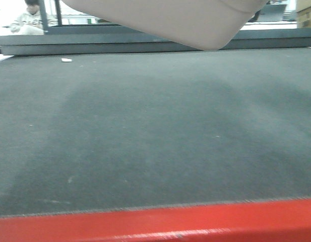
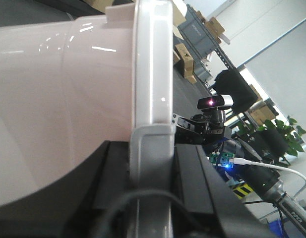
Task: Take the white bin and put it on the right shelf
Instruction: 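Hold the bin raised while the base turns away from the table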
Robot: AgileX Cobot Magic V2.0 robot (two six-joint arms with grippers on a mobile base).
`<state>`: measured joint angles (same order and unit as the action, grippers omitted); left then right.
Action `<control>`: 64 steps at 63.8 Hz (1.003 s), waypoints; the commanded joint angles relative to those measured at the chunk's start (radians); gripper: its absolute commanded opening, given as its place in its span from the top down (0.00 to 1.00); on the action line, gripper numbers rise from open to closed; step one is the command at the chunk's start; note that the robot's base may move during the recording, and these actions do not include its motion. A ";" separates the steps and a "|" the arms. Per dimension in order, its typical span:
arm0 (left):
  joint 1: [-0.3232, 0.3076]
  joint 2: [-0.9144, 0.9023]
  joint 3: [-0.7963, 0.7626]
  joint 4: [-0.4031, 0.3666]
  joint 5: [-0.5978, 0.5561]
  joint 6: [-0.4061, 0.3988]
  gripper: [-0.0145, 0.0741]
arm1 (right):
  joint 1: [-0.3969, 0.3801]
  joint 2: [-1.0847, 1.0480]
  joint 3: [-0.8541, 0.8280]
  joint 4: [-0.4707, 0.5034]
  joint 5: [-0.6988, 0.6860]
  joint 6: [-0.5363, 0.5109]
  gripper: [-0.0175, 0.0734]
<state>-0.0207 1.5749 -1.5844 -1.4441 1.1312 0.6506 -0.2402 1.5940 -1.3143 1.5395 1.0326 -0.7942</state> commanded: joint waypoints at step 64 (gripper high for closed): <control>-0.034 -0.045 -0.033 -0.115 0.186 0.005 0.98 | 0.031 -0.067 -0.031 0.127 0.237 -0.009 0.72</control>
<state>-0.0207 1.5749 -1.5844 -1.4441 1.1312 0.6506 -0.2402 1.5940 -1.3143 1.5395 1.0326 -0.7942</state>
